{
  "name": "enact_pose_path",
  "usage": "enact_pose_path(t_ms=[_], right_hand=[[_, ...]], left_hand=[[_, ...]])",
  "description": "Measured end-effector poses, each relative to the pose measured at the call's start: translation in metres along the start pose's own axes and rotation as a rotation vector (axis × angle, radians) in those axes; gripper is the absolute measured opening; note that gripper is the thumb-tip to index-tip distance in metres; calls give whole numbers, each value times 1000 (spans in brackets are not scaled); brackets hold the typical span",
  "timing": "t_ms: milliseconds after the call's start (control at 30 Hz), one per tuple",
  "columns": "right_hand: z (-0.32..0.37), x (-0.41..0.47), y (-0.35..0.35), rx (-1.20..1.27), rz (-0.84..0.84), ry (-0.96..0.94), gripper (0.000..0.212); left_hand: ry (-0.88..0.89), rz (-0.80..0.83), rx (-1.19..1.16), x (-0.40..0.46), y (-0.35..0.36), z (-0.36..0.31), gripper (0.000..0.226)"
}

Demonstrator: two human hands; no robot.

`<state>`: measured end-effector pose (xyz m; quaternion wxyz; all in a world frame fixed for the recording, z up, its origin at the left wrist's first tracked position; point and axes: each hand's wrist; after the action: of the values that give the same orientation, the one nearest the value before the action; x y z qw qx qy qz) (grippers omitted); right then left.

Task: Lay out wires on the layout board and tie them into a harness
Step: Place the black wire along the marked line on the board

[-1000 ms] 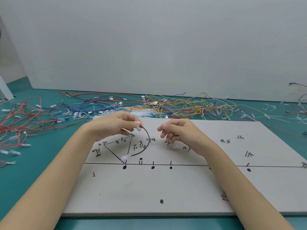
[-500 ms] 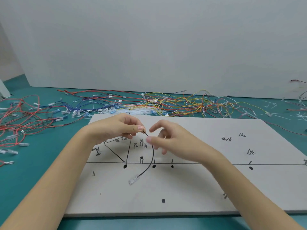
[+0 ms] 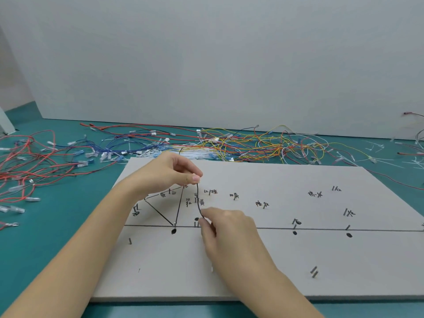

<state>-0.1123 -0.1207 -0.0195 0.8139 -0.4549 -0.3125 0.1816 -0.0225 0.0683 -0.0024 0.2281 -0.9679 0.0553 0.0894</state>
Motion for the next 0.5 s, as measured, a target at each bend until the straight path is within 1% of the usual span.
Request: enact_pose_path(t_ms=[100,133,200,267,300,333,367,400,433,467,500], right_hand=[[7,-3,4,-93,62,29,29],[9,-4,5,-122,107,29,26],[14,-5,5,-160,205,36,13],[15,-6,11,-215,237,49,39],[15,-7,13,-265,185,15,43],[16,-7,14,-313,148,19,40],[20,-6,10,-306,174,81,35],[23,-5,6,-305,170,53,44],[19,-7,14,-300,148,16,60],[15,-11,19,-285,125,-16,70],[15,-14,18,-258,164,-37,72]], left_hand=[[18,-3,65,-1,3,0,9],[17,1,107,-1,5,0,8],[19,9,156,-1,8,-1,7],[28,12,170,0,10,-1,9],[33,9,177,1,10,0,10],[39,7,185,1,10,0,11],[42,7,193,1,10,1,13],[41,8,202,2,10,3,13],[37,12,211,3,9,4,13],[31,20,218,4,9,5,13],[25,28,223,5,9,5,13]])
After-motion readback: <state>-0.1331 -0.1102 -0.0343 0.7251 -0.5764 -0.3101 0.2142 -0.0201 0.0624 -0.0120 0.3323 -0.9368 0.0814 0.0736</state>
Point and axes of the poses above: each hand's wrist, its own x-axis towards the middle knuckle, its own y-axis out of the palm, z = x × y, and after that the axes turned 12 degrees about -y, right-handed
